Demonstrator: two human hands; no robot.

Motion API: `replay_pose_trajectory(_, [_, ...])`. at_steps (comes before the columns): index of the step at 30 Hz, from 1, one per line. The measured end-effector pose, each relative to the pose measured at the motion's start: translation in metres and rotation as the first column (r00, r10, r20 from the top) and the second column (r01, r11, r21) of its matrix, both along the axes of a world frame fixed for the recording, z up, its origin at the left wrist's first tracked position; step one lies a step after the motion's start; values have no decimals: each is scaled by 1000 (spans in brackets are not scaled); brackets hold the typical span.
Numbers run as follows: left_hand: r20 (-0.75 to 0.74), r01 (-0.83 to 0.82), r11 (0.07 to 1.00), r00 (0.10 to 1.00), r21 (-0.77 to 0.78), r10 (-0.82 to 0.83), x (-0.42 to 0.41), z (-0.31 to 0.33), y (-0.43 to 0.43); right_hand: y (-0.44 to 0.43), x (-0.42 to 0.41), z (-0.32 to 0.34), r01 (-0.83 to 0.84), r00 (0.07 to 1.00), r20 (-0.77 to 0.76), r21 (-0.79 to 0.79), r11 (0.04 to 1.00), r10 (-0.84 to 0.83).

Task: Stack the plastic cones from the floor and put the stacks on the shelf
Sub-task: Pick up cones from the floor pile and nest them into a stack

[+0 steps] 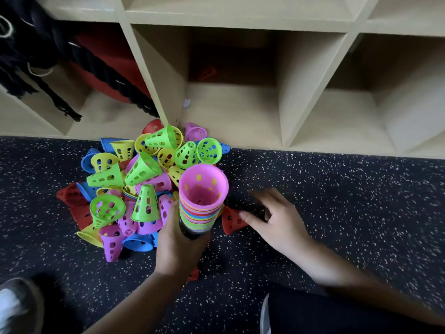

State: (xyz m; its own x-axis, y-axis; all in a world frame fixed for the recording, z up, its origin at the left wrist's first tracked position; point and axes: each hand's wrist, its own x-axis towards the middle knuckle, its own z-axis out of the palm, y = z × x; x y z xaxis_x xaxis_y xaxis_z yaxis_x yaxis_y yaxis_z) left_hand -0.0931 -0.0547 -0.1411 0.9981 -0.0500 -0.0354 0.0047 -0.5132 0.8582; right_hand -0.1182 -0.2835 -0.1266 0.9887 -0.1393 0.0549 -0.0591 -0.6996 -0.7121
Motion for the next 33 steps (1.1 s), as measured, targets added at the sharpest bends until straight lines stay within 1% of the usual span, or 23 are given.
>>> replay_pose_trajectory(2, [-7,-13,1000,1000,5,13,-2,1,3,5,-1,-20,-55,994,-94,-80,995,48])
replay_pose_trajectory(4, [-25,-37,999,999,18,38,-4,2,6,12,2,-35,-86,988,-140,-122,989,68])
replay_pose_trajectory(8, [-29,-59,997,998,46,60,-6,2,13,22,3,-51,-21,995,-99,-106,994,11])
replay_pose_trajectory(13, [-9,-61,996,998,58,61,-8,2,17,21,-5,-66,-45,993,-117,-74,996,36])
replay_pose_trajectory(16, [-11,-51,997,999,65,52,-8,2,18,15,-5,-68,5,994,-107,-84,996,-14])
replay_pose_trajectory(20, [-10,-46,997,999,58,47,-9,3,16,-4,-6,-64,134,985,-102,-61,989,-139])
replay_pose_trajectory(22, [-13,-47,998,999,49,47,-10,3,14,-14,-9,-56,202,976,-87,0,979,-202])
replay_pose_trajectory(24, [-28,-42,999,999,26,42,-11,2,12,-20,-12,-41,252,967,-48,98,963,-249])
replay_pose_trajectory(27, [-16,-24,999,1000,37,25,-9,-2,10,-18,-10,-6,264,960,16,297,918,-281])
replay_pose_trajectory(30, [-7,-22,999,1000,39,22,-8,-3,8,-7,-7,42,158,971,73,528,835,-229])
replay_pose_trajectory(33, [-8,-22,999,1000,28,22,-8,-4,7,5,-1,92,2,979,144,690,724,-141])
